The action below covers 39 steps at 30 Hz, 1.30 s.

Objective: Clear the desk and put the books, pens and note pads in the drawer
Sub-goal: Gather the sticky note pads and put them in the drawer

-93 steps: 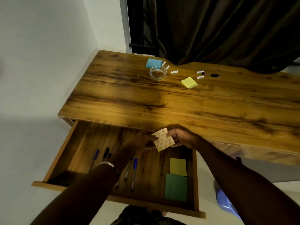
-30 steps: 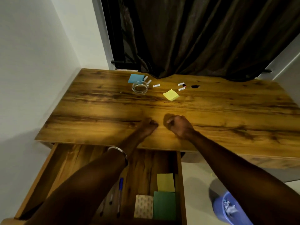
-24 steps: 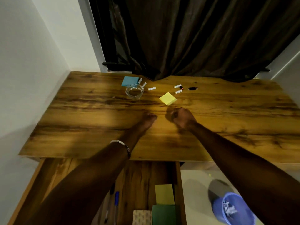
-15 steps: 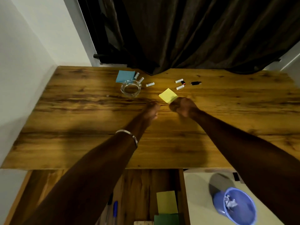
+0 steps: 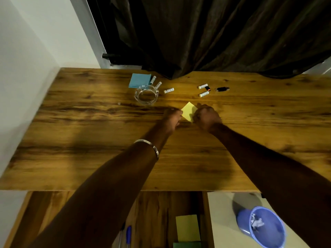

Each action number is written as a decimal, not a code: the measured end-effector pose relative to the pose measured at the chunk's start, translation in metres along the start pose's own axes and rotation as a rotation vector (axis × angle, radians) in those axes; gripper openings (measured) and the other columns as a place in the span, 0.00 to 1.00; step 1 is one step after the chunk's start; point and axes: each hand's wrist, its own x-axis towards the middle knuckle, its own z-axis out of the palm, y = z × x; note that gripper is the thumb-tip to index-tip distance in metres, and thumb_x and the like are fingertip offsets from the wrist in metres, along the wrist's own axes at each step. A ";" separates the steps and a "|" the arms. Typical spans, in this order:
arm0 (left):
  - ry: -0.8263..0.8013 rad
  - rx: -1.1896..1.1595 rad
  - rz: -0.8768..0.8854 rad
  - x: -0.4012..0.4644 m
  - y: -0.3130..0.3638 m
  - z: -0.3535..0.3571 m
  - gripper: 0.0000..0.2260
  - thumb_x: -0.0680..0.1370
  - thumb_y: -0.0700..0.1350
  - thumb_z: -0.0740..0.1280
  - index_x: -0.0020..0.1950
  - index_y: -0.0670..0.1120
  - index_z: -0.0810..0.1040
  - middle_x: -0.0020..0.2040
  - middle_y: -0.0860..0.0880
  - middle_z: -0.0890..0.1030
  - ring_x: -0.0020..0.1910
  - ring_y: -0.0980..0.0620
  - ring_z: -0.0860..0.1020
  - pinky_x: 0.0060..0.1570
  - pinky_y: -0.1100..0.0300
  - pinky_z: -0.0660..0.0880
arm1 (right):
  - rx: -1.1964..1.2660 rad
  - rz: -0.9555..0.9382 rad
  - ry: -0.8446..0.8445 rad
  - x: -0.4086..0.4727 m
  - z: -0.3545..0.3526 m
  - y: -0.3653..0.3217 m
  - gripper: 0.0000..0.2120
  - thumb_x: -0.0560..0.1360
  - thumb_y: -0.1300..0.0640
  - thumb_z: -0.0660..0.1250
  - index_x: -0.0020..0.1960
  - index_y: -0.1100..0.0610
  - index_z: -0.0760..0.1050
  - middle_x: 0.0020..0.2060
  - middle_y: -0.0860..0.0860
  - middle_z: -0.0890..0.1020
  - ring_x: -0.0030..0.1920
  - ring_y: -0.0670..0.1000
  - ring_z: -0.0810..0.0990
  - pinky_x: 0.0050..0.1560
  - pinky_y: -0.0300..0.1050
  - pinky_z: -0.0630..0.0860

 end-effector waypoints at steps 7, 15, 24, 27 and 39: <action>0.057 -0.002 -0.020 -0.007 -0.012 0.000 0.14 0.80 0.41 0.61 0.65 0.42 0.73 0.49 0.50 0.78 0.54 0.53 0.75 0.58 0.55 0.74 | 0.268 0.166 0.108 -0.015 0.002 -0.013 0.23 0.70 0.55 0.73 0.64 0.58 0.76 0.63 0.55 0.79 0.61 0.56 0.77 0.59 0.44 0.74; 0.055 0.034 -0.024 -0.020 -0.034 -0.005 0.11 0.79 0.41 0.64 0.61 0.42 0.75 0.50 0.48 0.76 0.49 0.53 0.75 0.58 0.55 0.75 | 0.344 0.352 0.015 -0.038 0.004 -0.029 0.21 0.70 0.57 0.73 0.63 0.54 0.77 0.62 0.53 0.80 0.61 0.54 0.78 0.57 0.42 0.74; -0.010 0.058 0.111 -0.066 -0.079 -0.016 0.13 0.79 0.31 0.59 0.63 0.35 0.74 0.46 0.44 0.77 0.40 0.49 0.76 0.37 0.61 0.76 | 0.544 0.382 -0.082 -0.077 0.014 -0.034 0.06 0.72 0.62 0.70 0.48 0.60 0.83 0.49 0.52 0.83 0.51 0.49 0.80 0.50 0.41 0.74; 0.035 0.020 0.143 -0.075 -0.097 -0.022 0.11 0.78 0.28 0.58 0.50 0.40 0.76 0.38 0.49 0.74 0.34 0.55 0.72 0.33 0.63 0.72 | 0.525 0.312 -0.147 -0.096 0.019 -0.044 0.07 0.72 0.63 0.68 0.48 0.59 0.84 0.50 0.53 0.85 0.47 0.48 0.79 0.46 0.40 0.73; 0.401 0.179 0.380 -0.148 -0.189 -0.038 0.06 0.77 0.44 0.65 0.52 0.45 0.79 0.48 0.49 0.82 0.47 0.51 0.80 0.45 0.56 0.78 | 0.503 0.183 0.103 -0.194 0.039 -0.042 0.08 0.72 0.52 0.73 0.47 0.54 0.79 0.45 0.49 0.82 0.47 0.48 0.80 0.48 0.39 0.75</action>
